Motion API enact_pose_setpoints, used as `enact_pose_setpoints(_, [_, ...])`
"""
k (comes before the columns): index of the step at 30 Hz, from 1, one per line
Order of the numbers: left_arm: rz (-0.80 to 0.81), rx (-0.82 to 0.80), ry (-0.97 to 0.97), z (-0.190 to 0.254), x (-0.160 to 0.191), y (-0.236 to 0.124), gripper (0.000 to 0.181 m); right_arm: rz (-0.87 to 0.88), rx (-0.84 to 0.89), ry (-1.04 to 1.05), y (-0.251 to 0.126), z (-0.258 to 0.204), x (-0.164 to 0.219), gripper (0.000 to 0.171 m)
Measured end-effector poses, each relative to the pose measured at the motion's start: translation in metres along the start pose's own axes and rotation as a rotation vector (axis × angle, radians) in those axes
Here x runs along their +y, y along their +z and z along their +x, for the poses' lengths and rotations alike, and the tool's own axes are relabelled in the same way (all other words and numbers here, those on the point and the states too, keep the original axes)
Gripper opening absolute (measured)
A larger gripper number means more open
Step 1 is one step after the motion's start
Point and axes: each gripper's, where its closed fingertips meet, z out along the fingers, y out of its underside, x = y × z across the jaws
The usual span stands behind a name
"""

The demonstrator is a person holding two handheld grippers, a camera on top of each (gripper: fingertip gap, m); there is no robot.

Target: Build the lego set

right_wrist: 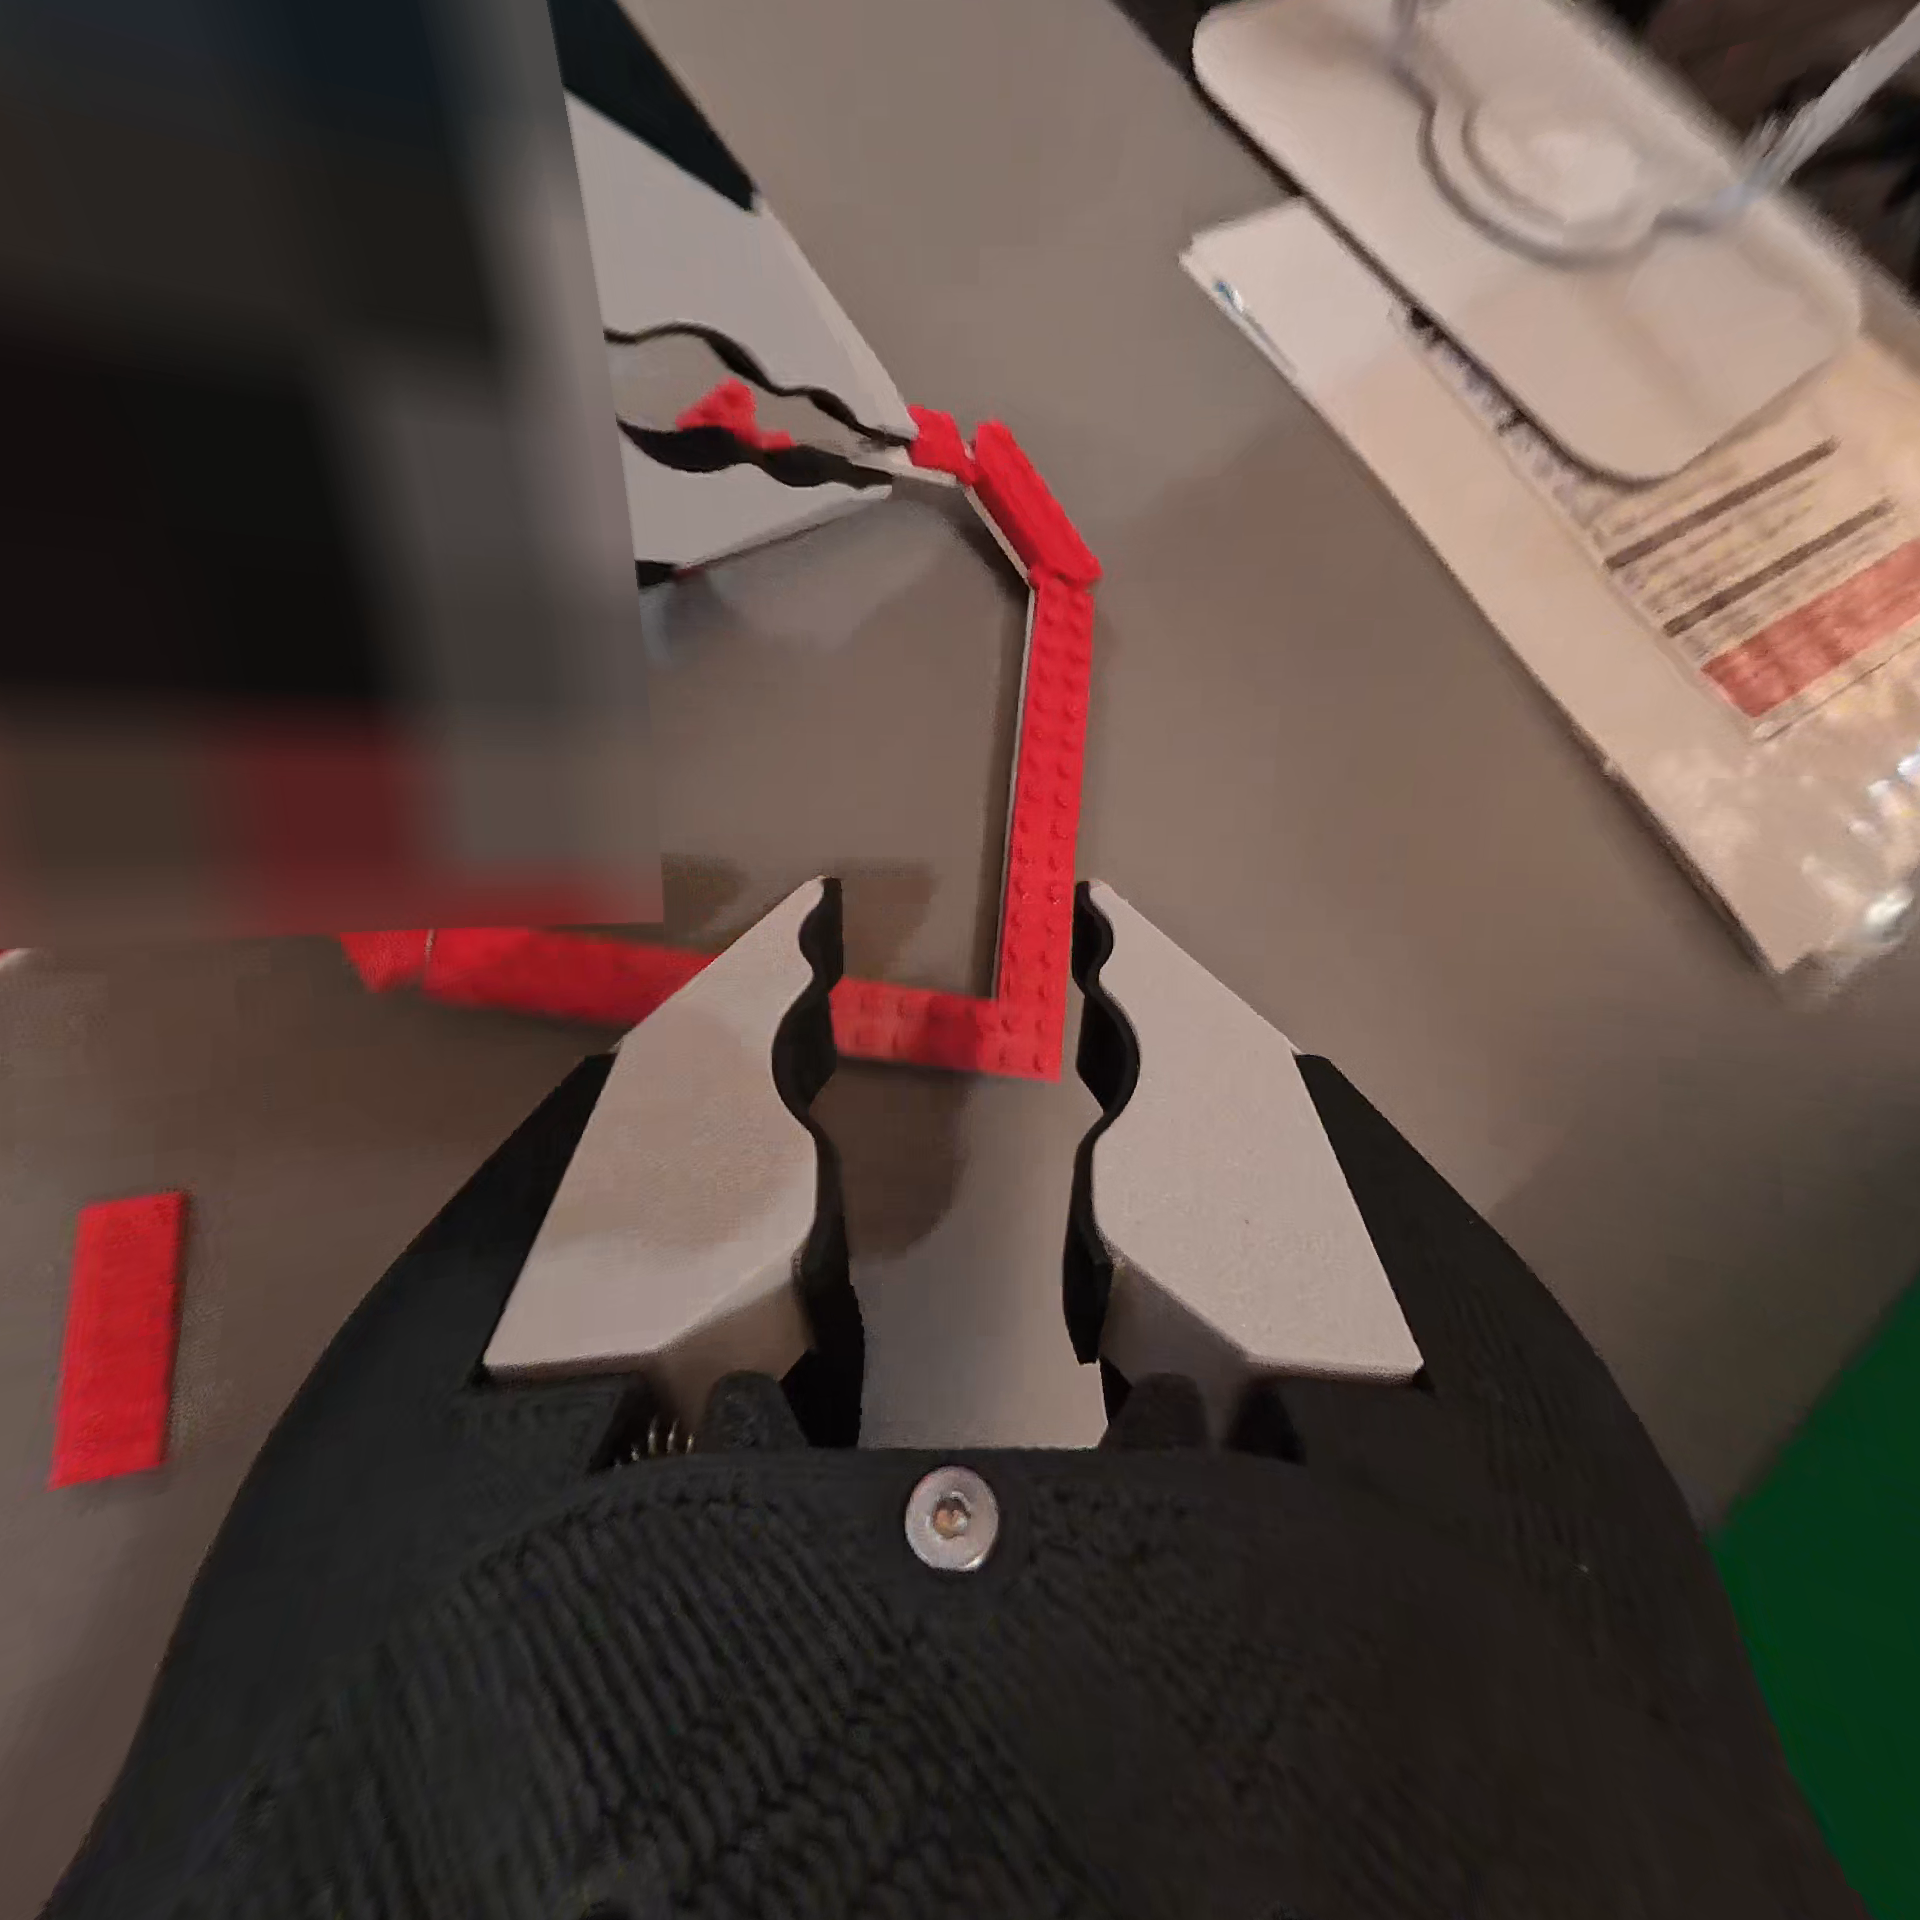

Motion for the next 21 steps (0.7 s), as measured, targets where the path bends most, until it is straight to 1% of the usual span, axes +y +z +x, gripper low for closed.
enact_pose_setpoints(2, [-0.006, 0.016, -0.007, 0.006, -0.007, -0.001, 0.007, -0.044, -0.055, 0.048, 0.016, 0.006, 0.002, 0.05])
enact_pose_setpoints(3, [-0.017, 0.02, -0.009, 0.008, -0.008, 0.0, 0.008, -0.074, -0.079, 0.069, 0.023, 0.008, 0.004, 0.051])
enact_pose_setpoints(7, [-0.049, 0.026, -0.023, 0.016, -0.008, 0.003, 0.009, -0.194, -0.034, 0.034, 0.041, 0.023, 0.017, 0.052])
enact_pose_setpoints(10, [-0.028, 0.031, -0.062, 0.018, -0.009, 0.002, 0.01, -0.195, -0.027, 0.075, 0.046, 0.028, 0.014, 0.051])
enact_pose_setpoints(11, [-0.011, 0.031, -0.09, 0.017, -0.011, 0.0, 0.012, -0.197, -0.029, 0.089, 0.048, 0.029, 0.014, 0.05])
enact_pose_setpoints(12, [0.012, 0.034, -0.128, 0.016, -0.013, -0.002, 0.019, -0.194, -0.036, 0.109, 0.049, 0.03, 0.013, 0.05])
enact_pose_setpoints(14, [0.095, 0.106, -0.243, 0.019, -0.02, -0.01, 0.038, -0.184, -0.056, 0.146, 0.051, 0.03, 0.012, 0.049])
enact_pose_setpoints(17, [0.266, 0.173, -0.436, 0.007, -0.023, -0.031, 0.055, -0.184, -0.063, 0.166, 0.054, 0.029, 0.008, 0.048])
enact_pose_setpoints(19, [0.395, 0.155, -0.539, -0.012, -0.019, -0.046, 0.061, -0.202, -0.078, 0.169, 0.057, 0.026, 0.005, 0.047])
enact_pose_setpoints(21, [0.515, 0.069, -0.601, -0.035, -0.008, -0.06, 0.059, -0.236, -0.077, 0.158, 0.06, 0.025, 0.003, 0.044])
